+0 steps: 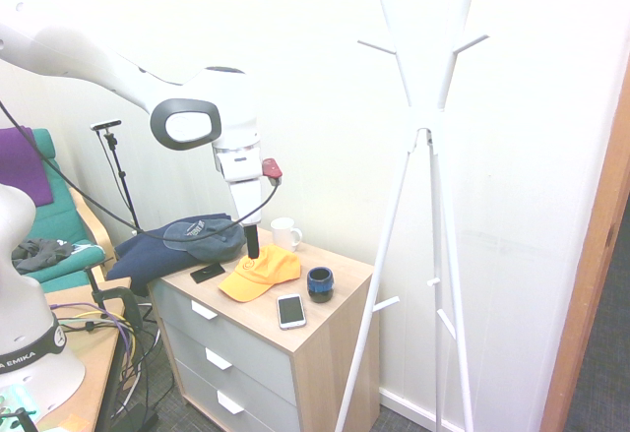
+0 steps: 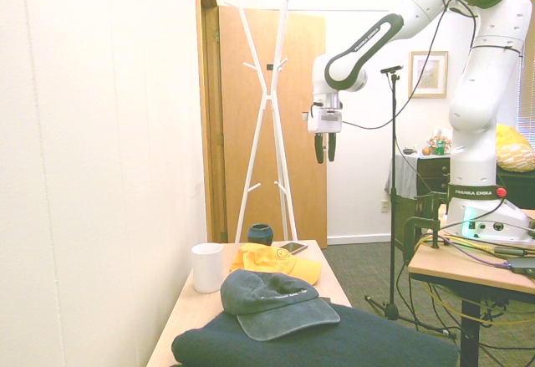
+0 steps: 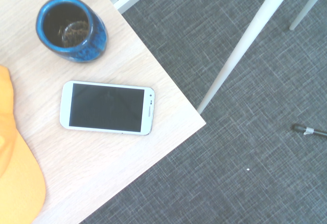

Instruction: Hang the cap

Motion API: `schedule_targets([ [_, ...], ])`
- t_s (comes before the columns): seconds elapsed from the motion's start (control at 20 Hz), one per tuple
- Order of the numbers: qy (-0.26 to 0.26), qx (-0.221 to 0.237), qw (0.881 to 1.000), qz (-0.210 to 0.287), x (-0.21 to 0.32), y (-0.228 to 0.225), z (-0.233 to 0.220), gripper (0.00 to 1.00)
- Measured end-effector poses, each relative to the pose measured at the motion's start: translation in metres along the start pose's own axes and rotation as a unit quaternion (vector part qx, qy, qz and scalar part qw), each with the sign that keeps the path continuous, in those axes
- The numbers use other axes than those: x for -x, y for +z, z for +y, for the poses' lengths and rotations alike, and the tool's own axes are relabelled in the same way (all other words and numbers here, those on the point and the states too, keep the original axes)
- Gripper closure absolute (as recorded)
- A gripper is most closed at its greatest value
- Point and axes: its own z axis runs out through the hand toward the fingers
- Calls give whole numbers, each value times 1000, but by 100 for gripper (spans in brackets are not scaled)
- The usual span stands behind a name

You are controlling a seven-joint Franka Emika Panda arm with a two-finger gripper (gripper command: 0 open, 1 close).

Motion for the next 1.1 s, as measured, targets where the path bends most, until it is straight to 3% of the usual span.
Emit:
schedule_targets([
  [0.3,-22,1,1000,3,18,0,-15,0],
  [0.65,-90,-11,995,35,95,4,-87,0],
  [1.1,-160,-6,986,56,160,61,-189,0],
])
